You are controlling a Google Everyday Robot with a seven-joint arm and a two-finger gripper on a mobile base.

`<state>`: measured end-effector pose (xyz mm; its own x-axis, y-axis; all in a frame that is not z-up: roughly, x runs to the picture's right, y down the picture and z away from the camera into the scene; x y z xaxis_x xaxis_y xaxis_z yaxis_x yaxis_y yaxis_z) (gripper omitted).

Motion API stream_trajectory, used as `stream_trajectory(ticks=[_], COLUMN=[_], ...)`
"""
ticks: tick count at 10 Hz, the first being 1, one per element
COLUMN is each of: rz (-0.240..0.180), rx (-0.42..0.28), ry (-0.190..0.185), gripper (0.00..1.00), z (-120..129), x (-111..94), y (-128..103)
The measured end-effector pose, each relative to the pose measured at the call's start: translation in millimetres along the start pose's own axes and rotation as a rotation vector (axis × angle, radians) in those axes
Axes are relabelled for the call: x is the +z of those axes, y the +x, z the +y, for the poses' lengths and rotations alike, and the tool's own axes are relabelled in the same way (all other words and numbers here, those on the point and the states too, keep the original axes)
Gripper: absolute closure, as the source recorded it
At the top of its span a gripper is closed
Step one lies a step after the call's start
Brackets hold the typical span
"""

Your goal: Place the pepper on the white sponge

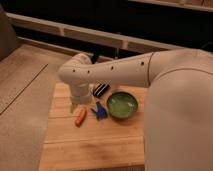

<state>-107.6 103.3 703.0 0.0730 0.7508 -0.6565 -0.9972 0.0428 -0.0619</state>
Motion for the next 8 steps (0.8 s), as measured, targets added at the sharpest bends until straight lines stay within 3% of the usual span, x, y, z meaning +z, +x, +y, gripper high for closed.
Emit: stream_trajectory(ticks=[2, 4, 6, 7, 8], rz=[-0.005, -0.044, -0.158, -0.190, -0.199], rx=[-0.003, -0.039, -0.209, -0.280, -0.303], ry=[0.008, 0.034, 0.067, 0.069, 0.076], gripper=[0.35, 0.35, 0.35, 0.35, 0.35], z=[-0.3, 3.7, 42.8, 61.6, 65.5], x=[-0.4, -2.8, -5.4, -0.3, 3.2], y=[-0.3, -10.1, -47.2, -62.2, -68.8])
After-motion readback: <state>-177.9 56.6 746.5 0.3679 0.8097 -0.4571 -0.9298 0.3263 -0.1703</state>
